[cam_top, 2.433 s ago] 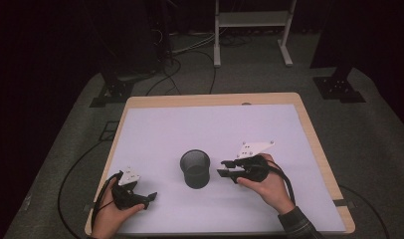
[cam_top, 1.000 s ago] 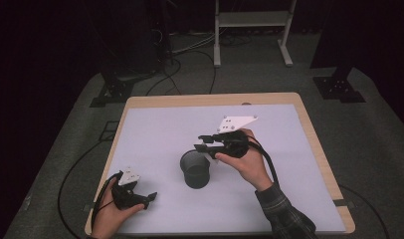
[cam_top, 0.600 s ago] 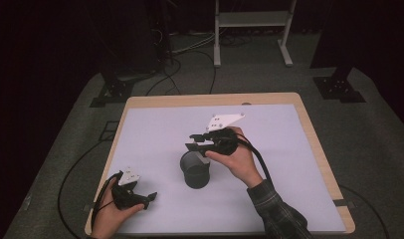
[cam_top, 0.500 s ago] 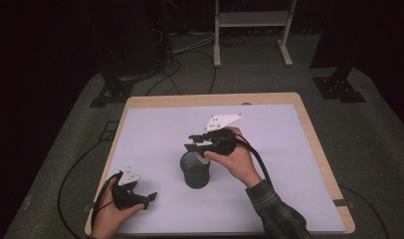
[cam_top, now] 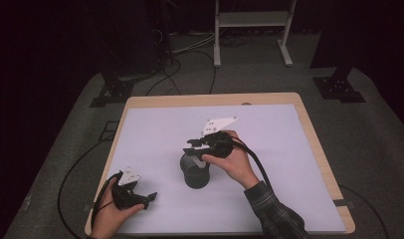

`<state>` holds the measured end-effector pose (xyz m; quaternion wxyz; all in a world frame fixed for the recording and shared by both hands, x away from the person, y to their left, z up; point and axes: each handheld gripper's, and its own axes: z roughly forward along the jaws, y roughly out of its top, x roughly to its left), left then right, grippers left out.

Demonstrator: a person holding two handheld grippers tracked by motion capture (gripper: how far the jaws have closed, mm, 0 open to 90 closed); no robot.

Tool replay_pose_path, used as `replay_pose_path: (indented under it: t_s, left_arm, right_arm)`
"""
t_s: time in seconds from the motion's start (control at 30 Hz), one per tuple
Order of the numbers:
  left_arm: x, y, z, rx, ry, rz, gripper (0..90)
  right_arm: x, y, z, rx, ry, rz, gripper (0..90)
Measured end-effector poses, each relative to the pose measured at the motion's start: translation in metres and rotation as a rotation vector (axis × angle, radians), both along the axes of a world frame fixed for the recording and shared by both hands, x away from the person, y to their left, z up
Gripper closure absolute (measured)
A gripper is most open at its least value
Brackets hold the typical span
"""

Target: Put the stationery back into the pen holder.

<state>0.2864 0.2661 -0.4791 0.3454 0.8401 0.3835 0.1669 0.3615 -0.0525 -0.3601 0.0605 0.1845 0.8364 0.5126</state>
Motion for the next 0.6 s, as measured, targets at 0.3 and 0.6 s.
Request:
replay_pose_path:
  t_s: [0.3, 0.6]
  left_arm:
    - [0.000, 0.000, 0.000, -0.001, 0.002, 0.001, 1.7]
    - [0.000, 0.000, 0.000, -0.004, -0.002, 0.003, 1.7]
  right_arm:
    - [0.000, 0.000, -0.017, -0.045, 0.024, 0.002, 64.1]
    - [0.000, -0.002, -0.035, -0.084, 0.049, -0.001, 64.0]
